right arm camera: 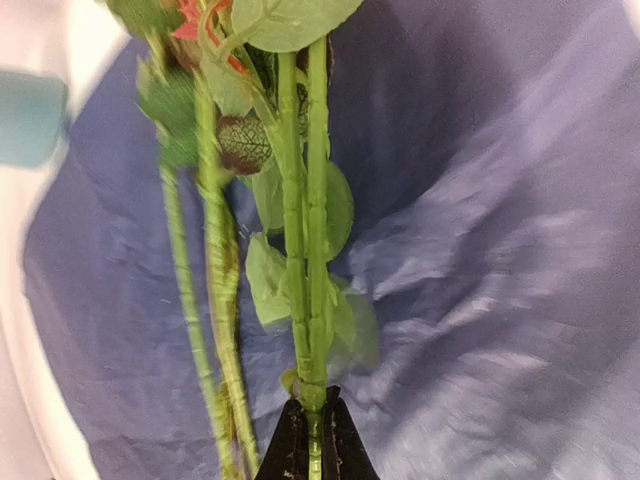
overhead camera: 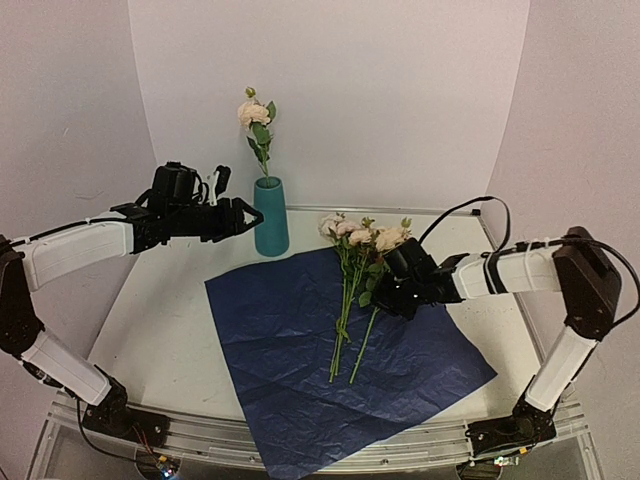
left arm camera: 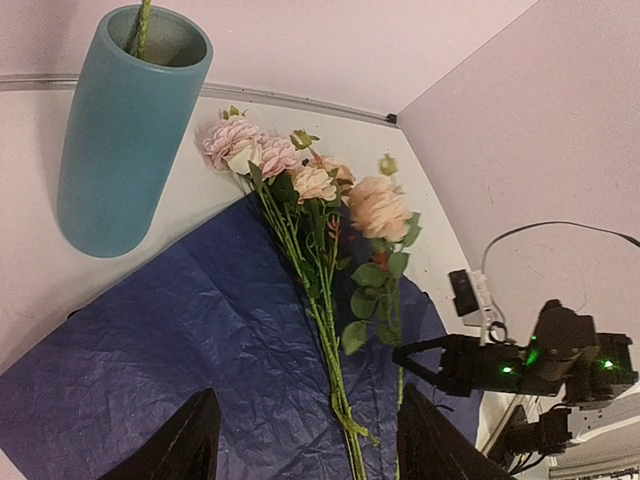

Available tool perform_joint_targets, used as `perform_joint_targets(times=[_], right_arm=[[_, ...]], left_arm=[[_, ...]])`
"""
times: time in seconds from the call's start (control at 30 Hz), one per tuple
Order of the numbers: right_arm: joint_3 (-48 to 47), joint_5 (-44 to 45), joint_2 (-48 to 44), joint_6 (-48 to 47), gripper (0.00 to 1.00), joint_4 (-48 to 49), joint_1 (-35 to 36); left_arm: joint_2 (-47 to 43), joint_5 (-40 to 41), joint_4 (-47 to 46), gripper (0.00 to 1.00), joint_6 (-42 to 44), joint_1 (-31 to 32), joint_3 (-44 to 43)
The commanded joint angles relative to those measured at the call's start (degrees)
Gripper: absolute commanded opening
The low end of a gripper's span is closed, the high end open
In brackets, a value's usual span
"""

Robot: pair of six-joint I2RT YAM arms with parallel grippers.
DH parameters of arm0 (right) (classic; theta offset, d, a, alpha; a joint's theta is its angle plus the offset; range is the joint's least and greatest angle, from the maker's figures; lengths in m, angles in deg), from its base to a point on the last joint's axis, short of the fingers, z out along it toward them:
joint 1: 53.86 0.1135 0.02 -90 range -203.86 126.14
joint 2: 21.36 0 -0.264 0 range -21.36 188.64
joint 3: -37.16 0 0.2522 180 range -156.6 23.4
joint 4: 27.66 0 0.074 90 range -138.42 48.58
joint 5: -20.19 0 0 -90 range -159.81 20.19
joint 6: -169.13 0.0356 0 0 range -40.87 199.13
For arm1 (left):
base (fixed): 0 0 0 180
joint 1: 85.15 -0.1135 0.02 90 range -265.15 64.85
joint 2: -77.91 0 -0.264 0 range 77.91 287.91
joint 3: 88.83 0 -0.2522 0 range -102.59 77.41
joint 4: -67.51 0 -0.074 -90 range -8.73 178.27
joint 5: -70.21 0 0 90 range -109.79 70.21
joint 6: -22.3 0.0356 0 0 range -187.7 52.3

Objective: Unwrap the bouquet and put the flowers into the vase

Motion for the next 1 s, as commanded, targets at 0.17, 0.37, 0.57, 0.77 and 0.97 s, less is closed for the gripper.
perform_joint_targets(times=[0.17,0.37,0.57,0.77,0.97], right_arm=[[3.56,10.06,-15.13,-3.51,0.0,-2.93,-0.07],[5.96,1.09,-23.56,-19.96,0.0,9.48,-0.07],[3.38,-13.63,-25.34,-29.43,0.01,14.61,-0.07],[2.2,-23.51,-24.13,-28.88,0.01,19.39,-0.01],[1.61,-28.72,-22.67,-27.48,0.01,23.5,0.02]], left_arm=[[-1.24,-1.49,-0.66,0.62,-0.36,-0.12,-0.52],[0.72,-7.08,-2.65,0.63,-3.68,2.02,-2.7],[2.48,-8.53,-6.85,0.63,-6.49,9.4,-7.05],[3.24,-7.25,-11.66,0.63,-6.19,14.81,-9.63],[7.25,-6.7,-12.46,0.62,-5.33,17.58,-12.24]])
